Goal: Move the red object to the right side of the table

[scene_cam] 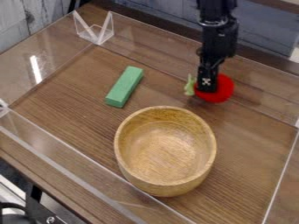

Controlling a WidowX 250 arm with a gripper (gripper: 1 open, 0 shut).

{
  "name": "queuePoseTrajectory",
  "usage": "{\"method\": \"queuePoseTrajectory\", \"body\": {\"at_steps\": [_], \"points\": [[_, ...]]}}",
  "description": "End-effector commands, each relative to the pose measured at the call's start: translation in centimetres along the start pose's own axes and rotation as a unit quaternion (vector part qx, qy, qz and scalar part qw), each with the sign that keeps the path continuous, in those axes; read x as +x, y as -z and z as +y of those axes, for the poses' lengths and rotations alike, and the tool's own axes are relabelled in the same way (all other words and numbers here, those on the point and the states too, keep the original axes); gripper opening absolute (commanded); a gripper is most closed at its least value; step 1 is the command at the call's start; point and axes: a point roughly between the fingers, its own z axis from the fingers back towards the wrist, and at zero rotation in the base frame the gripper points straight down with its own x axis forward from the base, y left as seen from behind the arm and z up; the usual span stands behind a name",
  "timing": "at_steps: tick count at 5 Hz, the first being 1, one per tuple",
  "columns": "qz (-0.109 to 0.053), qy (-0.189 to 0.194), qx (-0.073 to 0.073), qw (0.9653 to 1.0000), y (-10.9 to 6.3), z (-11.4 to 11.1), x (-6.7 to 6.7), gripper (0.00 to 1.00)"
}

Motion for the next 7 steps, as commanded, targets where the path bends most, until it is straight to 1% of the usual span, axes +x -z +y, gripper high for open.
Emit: {"method": "queuePoseTrajectory", "body": {"at_steps": [1,2,4,5,6,7], "points": [[-0.009,-0.023,0.021,0.9995,-1.2,0.9,0.1,1.00],[-0.009,-0.053,0.024,0.9983,-1.1,1.6,-0.5,1.00],[-0.006,-0.056,0.020,0.9982,-0.3,1.5,0.1,1.00],[-0.005,-0.078,0.021,0.9967,-0.4,0.6,-0.1,1.00],[-0.001,-0.102,0.029,0.9944,-1.2,-0.3,-0.2,0.00],[0.007,-0.107,0.040,0.9934,-1.8,-0.9,0.5,0.00]]}}
